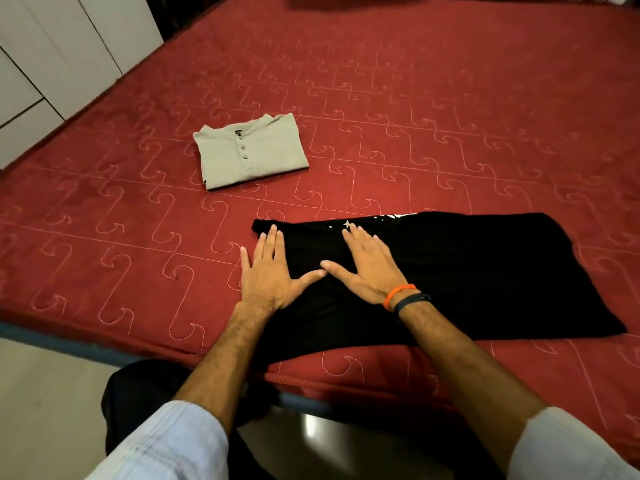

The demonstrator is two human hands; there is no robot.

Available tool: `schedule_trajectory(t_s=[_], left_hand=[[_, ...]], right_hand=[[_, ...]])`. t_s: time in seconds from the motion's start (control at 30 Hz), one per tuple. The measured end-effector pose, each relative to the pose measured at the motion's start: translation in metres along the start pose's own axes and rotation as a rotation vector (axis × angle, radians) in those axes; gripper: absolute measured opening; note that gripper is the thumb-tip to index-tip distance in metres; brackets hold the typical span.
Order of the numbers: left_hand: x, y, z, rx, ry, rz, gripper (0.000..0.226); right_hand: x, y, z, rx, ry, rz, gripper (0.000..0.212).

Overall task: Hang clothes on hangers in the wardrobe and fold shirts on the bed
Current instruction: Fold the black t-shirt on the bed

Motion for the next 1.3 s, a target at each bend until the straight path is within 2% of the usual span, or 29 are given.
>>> schedule_trajectory(t_s=[0.1, 0.2, 0.37, 0.6, 0.8, 0.9, 1.0, 1.17, 1.3], left_hand=[[-0.016, 0.014, -0.002, -0.043, 0.004, 0.002, 0.113], [-0.056, 0.020, -0.002, -0.101, -0.057, -0.072, 0.099], [-0.152, 0.001, 0.008, -0.005, -0.222, -0.129, 0.094], [-0.282, -0.032, 0.019, 0.050, -0.418, -0.124, 0.090], [-0.356, -0.061, 0.030, 0.064, -0.524, -0.095, 0.092], [-0.376, -0.073, 0.034, 0.040, -0.546, -0.052, 0.099], [-0.379, -0.080, 0.037, -0.036, -0.544, -0.030, 0.104], [-0.378, -0.087, 0.038, -0.070, -0.553, 0.014, 0.097], [-0.376, -0.089, 0.038, -0.071, -0.555, 0.023, 0.096]], right_hand=[[-0.020, 0.038, -0.013, -0.170, -0.044, 0.089, 0.070], [-0.051, 0.061, -0.027, -0.219, -0.119, 0.077, 0.057], [-0.114, 0.096, -0.057, -0.311, -0.262, 0.088, 0.051], [-0.221, 0.141, -0.106, -0.442, -0.500, 0.060, 0.043], [-0.297, 0.168, -0.133, -0.536, -0.722, -0.005, 0.053], [-0.325, 0.168, -0.135, -0.508, -0.840, -0.024, 0.069], [-0.335, 0.165, -0.126, -0.495, -0.846, 0.014, 0.075], [-0.341, 0.159, -0.110, -0.493, -0.928, 0.210, 0.069], [-0.338, 0.158, -0.105, -0.505, -0.918, 0.180, 0.057]])
Point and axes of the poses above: each hand's wrist, its own z-axis towards the middle knuckle, its own y-axis out of the back of the hand, x = y × z, the point moved 10 cm from there along z, towards the middle knuckle, and after that the axes turned 6 degrees about -y, right-handed, at the moved point
